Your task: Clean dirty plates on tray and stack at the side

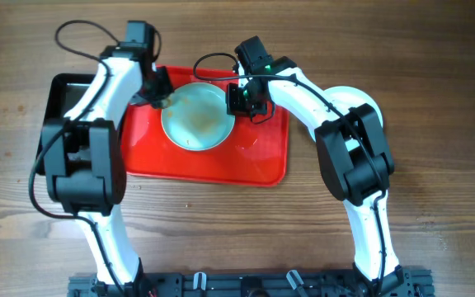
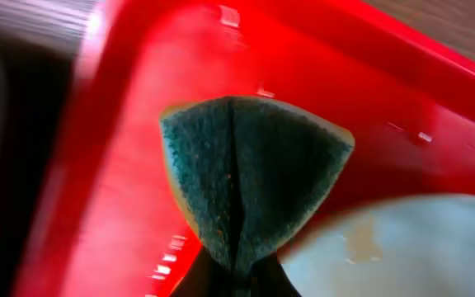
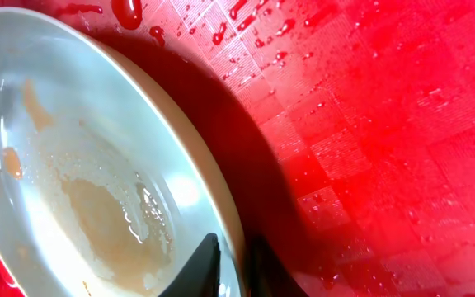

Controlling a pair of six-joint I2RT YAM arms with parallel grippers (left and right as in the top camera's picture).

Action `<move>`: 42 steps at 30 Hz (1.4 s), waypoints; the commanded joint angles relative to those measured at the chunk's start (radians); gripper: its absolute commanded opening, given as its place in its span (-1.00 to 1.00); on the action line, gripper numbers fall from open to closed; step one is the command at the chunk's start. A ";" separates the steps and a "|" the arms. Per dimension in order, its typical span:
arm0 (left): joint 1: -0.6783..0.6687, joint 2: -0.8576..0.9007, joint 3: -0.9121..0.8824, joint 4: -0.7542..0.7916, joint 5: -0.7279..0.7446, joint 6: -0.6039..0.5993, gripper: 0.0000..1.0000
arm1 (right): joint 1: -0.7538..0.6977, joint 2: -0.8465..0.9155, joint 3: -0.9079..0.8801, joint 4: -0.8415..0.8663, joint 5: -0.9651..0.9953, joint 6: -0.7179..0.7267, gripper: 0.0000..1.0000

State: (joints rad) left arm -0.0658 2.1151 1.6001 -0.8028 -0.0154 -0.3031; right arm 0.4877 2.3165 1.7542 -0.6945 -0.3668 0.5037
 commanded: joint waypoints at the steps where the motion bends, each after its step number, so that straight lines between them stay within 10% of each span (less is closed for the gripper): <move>1: 0.037 -0.034 0.023 -0.007 -0.020 -0.023 -0.92 | 0.019 0.066 -0.013 -0.007 0.005 0.020 -0.70; 11: 0.037 -0.034 0.023 -0.024 -0.020 -0.022 -0.92 | -0.065 -0.074 -0.006 -0.099 0.008 -0.057 -0.91; 19: 0.035 -0.034 0.023 -0.024 -0.019 -0.023 -0.92 | 0.096 -0.312 -0.006 -0.182 0.753 -0.158 -0.91; 25: 0.035 -0.034 0.023 -0.024 -0.019 -0.023 -0.92 | 0.287 -0.312 -0.008 -0.303 1.307 0.038 -0.92; 42: 0.035 -0.034 0.023 -0.024 -0.019 -0.023 -0.92 | 0.438 -0.316 -0.007 -0.304 1.888 0.127 -0.92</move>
State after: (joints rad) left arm -0.0261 2.1151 1.6005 -0.8265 -0.0288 -0.3172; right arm 0.9104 2.0045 1.7412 -1.0042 1.4292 0.6315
